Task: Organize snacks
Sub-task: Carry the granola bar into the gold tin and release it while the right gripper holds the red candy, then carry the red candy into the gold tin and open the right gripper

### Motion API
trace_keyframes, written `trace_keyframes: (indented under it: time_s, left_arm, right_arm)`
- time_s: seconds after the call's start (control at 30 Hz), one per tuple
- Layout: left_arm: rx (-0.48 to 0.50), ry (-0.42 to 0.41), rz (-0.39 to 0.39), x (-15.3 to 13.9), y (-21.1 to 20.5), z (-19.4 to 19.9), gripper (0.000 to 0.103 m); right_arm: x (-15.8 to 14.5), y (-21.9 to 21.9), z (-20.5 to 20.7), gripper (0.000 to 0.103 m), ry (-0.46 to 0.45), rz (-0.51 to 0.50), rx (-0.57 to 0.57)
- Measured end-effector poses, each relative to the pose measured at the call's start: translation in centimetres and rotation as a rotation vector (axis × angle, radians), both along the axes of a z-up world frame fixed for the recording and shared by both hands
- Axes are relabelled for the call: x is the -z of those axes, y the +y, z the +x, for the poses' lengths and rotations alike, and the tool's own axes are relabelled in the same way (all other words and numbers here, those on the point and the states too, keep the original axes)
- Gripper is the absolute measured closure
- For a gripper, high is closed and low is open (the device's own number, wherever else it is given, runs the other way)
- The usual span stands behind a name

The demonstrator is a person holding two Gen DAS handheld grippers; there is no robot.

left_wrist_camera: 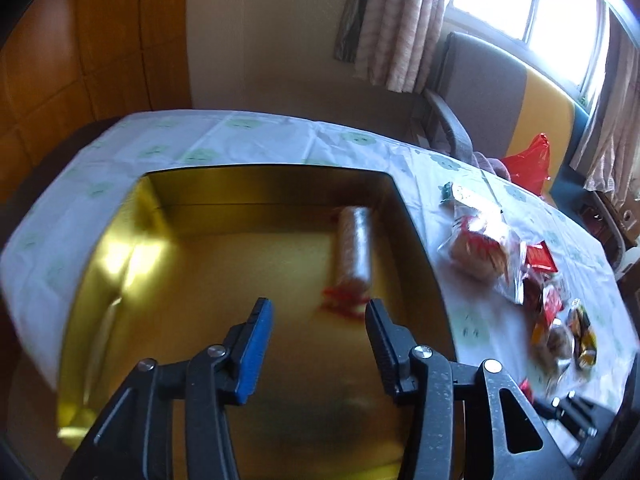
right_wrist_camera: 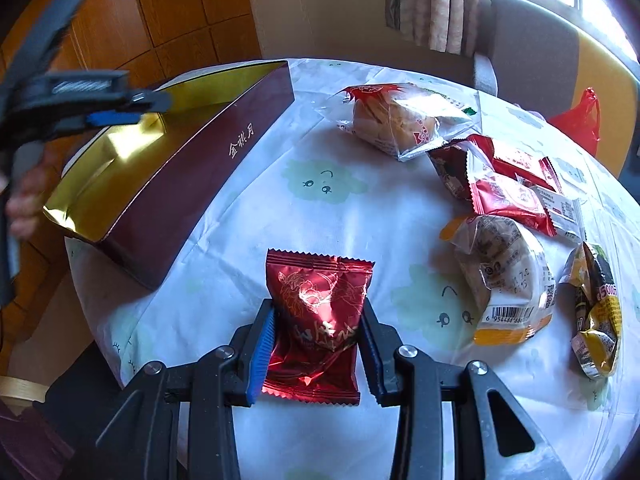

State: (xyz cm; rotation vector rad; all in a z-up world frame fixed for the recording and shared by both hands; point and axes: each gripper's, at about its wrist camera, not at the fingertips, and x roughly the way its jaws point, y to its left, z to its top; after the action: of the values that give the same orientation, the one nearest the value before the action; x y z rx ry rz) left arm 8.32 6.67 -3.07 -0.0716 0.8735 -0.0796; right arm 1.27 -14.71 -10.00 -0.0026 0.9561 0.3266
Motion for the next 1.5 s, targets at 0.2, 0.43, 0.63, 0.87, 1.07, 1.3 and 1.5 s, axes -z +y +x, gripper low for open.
trace_keyframes:
  time_s: [0.2,0.43,0.63,0.87,1.07,1.3,1.5]
  left_arm:
    - [-0.028,-0.022,0.033,-0.1,1.6,-3.4,0.052]
    - [-0.058,-0.038,0.031,-0.1,2.8,-5.1,0.046]
    - [-0.069,-0.06,0.04,-0.4,3.1,-5.5,0.046]
    - [-0.093,-0.055,0.032,-0.3,3.9,-5.3,0.046]
    - [-0.103,-0.057,0.03,-0.2,4.2,-5.2,0.046]
    - [-0.153,-0.065,0.029,-0.3,5.7,-4.8,0.046]
    - [-0.209,-0.063,0.027,-0.2,7.6,-4.4,0.046]
  right_arm:
    - [-0.1,0.3,-0.1,0.063,-0.002,-0.018,0.014]
    - [-0.2,0.6,-0.1,0.063,0.003,-0.035,0.035]
    - [-0.4,0.9,-0.3,0.064,0.013,-0.045,0.059]
    - [-1.9,1.1,-0.6,0.065,-0.005,-0.027,0.074]
    - [-4.8,2.1,-0.9,0.065,-0.056,0.014,0.045]
    - [-7.7,5.1,-0.6,0.065,-0.098,0.067,-0.044]
    - [-9.0,9.0,1.6,0.064,-0.092,0.117,-0.118]
